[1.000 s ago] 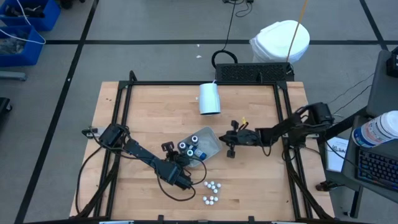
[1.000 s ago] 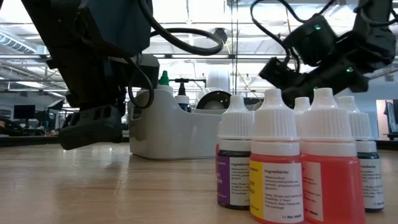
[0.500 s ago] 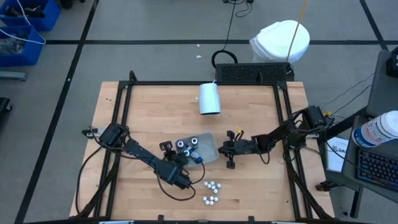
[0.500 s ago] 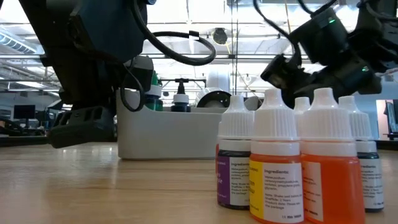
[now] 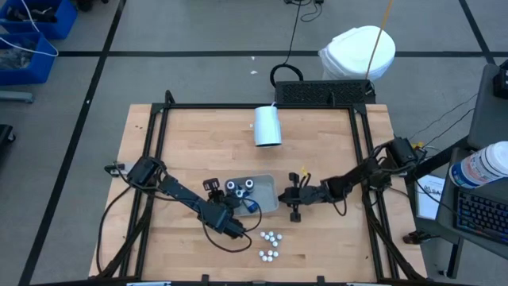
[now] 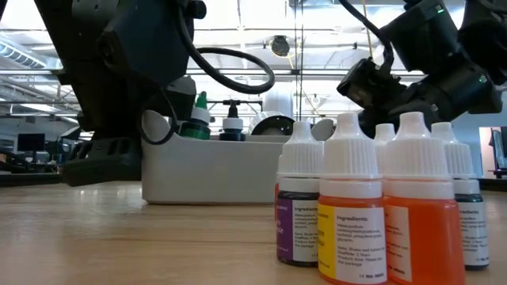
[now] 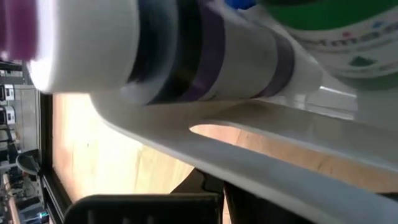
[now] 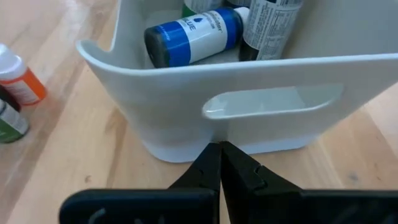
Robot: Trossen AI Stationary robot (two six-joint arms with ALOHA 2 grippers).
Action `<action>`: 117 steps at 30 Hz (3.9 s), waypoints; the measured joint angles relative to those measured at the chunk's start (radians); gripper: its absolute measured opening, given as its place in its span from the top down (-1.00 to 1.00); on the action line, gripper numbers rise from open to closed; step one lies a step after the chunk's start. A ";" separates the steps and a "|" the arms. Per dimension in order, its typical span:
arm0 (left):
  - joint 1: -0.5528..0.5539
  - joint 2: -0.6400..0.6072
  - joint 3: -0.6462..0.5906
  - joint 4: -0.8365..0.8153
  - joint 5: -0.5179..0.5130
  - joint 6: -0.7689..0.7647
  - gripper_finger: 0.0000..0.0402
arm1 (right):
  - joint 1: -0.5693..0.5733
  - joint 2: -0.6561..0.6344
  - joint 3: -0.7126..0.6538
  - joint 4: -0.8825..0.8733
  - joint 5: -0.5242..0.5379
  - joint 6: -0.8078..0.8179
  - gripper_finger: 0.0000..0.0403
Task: Pick & Place food coloring
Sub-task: Adjust the gray bin, then adjust the large blue food coloring bottle on the gray bin
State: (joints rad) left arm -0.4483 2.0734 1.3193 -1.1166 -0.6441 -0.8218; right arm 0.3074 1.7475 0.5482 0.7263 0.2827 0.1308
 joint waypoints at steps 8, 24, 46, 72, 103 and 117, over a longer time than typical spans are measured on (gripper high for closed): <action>-0.036 0.000 0.001 -0.056 0.040 -0.085 0.97 | 0.009 -0.004 0.006 -0.040 0.027 0.013 1.00; -0.199 0.000 0.148 -0.352 0.015 -0.323 0.94 | 0.016 -0.111 0.006 -0.254 0.113 0.022 1.00; -0.390 -0.216 -0.268 -0.043 -0.433 -0.612 0.98 | 0.031 -0.203 0.327 -0.400 -0.025 -0.215 1.00; -0.273 -0.215 -0.454 -0.044 -0.371 -0.621 0.83 | -0.085 0.079 0.800 -1.055 -0.184 0.087 0.03; -0.311 -0.215 -0.454 -0.057 -0.355 -0.574 0.83 | -0.091 0.219 0.855 -1.041 -0.158 0.595 -0.04; -0.311 -0.215 -0.454 -0.037 -0.359 -0.578 0.83 | -0.077 0.267 0.855 -0.984 -0.149 0.564 -0.04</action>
State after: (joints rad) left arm -0.7589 1.8587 0.8650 -1.1532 -1.0031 -1.4001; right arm 0.2299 2.0141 1.4033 -0.2572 0.1338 0.6944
